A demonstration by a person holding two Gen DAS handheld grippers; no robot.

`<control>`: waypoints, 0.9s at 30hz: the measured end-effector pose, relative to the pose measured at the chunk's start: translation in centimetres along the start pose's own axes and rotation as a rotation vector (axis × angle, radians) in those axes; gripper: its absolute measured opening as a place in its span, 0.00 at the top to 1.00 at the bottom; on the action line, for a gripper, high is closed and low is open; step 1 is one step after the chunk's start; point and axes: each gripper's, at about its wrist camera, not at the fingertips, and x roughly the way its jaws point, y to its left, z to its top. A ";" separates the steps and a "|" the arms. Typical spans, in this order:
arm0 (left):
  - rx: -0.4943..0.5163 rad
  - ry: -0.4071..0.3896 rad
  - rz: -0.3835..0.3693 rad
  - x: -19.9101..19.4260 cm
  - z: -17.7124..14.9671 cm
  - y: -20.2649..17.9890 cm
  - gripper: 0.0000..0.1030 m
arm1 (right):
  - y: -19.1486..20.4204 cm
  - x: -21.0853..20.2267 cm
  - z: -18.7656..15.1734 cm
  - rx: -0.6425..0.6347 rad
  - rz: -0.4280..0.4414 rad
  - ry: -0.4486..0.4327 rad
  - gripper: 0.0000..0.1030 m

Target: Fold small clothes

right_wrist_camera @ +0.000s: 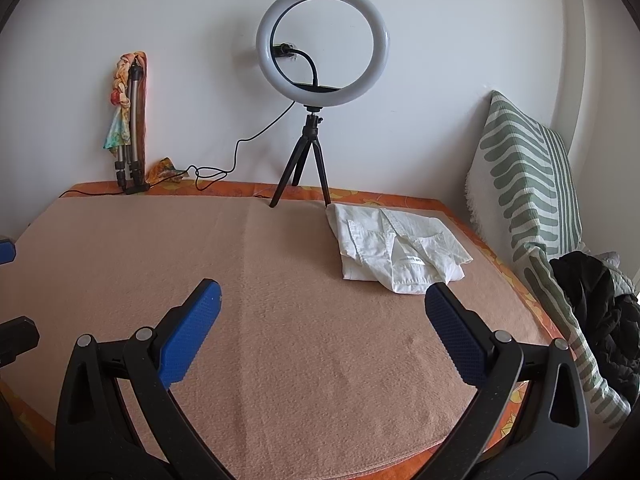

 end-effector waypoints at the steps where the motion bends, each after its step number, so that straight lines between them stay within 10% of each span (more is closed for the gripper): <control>1: -0.001 -0.001 0.001 0.0 0.0 0.0 0.00 | 0.0 0.0 0.0 -0.001 -0.001 0.000 0.00; 27: -0.011 -0.010 -0.002 -0.1 -0.3 0.9 0.00 | 0.7 0.7 0.0 -0.002 0.034 0.014 0.00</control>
